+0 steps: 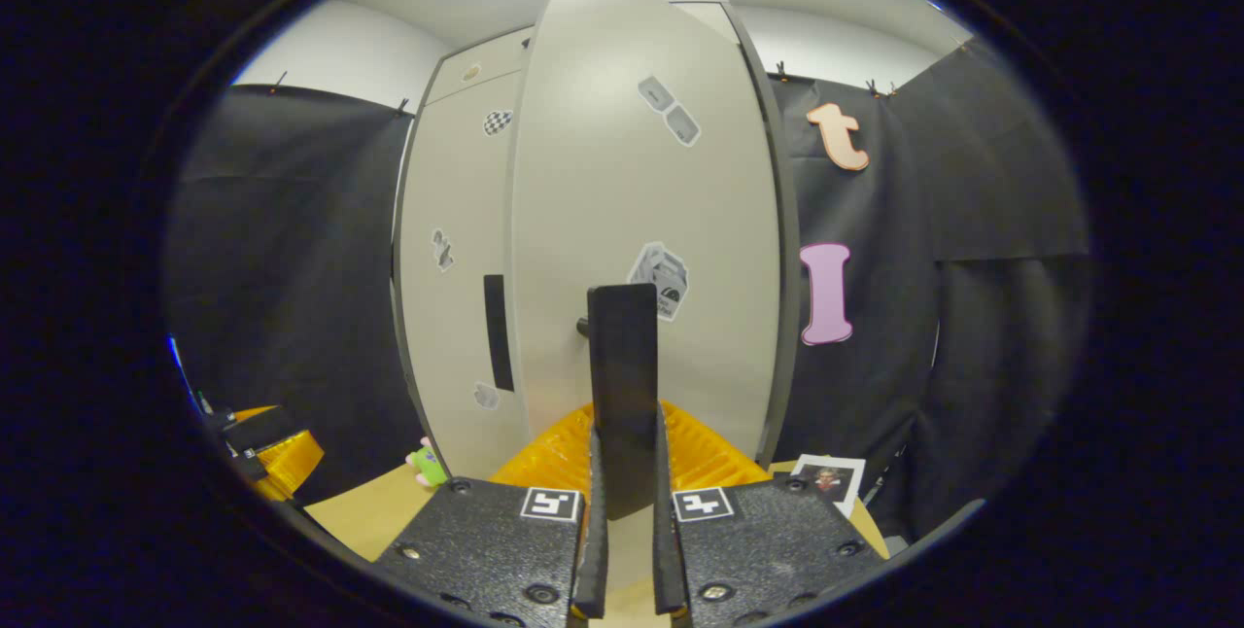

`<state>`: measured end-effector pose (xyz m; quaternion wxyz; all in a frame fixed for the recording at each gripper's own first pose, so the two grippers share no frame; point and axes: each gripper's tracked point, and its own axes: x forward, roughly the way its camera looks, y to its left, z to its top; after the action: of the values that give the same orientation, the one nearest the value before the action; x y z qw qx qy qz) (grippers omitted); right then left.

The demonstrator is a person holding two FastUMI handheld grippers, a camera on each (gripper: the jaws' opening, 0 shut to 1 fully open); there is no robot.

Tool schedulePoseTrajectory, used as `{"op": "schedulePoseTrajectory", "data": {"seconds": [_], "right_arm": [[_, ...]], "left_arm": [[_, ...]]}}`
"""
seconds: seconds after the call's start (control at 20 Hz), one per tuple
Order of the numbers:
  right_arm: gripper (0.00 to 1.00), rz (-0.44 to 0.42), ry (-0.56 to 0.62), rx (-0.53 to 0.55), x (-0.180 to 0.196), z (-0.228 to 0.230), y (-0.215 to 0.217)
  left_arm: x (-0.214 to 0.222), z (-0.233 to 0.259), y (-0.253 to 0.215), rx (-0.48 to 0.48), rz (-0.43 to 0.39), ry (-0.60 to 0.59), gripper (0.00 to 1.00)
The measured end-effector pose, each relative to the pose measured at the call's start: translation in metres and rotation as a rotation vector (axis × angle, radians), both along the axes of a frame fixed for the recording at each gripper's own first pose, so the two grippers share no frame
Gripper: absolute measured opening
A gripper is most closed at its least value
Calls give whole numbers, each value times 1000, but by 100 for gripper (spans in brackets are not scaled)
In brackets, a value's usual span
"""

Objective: Open the right door of the double-door shoe cabinet with the right hand, and open the left door with the left hand.

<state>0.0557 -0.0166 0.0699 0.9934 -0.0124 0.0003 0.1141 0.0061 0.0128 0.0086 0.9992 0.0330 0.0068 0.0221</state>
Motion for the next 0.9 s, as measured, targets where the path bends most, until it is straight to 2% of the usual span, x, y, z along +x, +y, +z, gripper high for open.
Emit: {"op": "schedulePoseTrajectory", "data": {"seconds": [0.2,0.4,0.5,0.55,0.75,0.9], "right_arm": [[19,-42,-4,4,-12,1,-28],[21,-93,-14,-34,-20,-2,-53],[19,-123,-18,-47,-23,-2,-65],[14,-137,-20,-58,-24,-4,-72],[11,-201,-22,-66,-22,-4,-103],[7,-287,-40,-56,-18,-3,-135]], "left_arm": [[-1,-2,-1,1,-2,9,95],[-1,-3,-3,-1,-7,14,95],[-3,-5,-5,-5,-14,28,95],[-5,-6,-5,-8,-14,30,95],[-2,-6,-7,-11,-16,28,95],[-2,-6,-6,-8,-15,25,95]]}}
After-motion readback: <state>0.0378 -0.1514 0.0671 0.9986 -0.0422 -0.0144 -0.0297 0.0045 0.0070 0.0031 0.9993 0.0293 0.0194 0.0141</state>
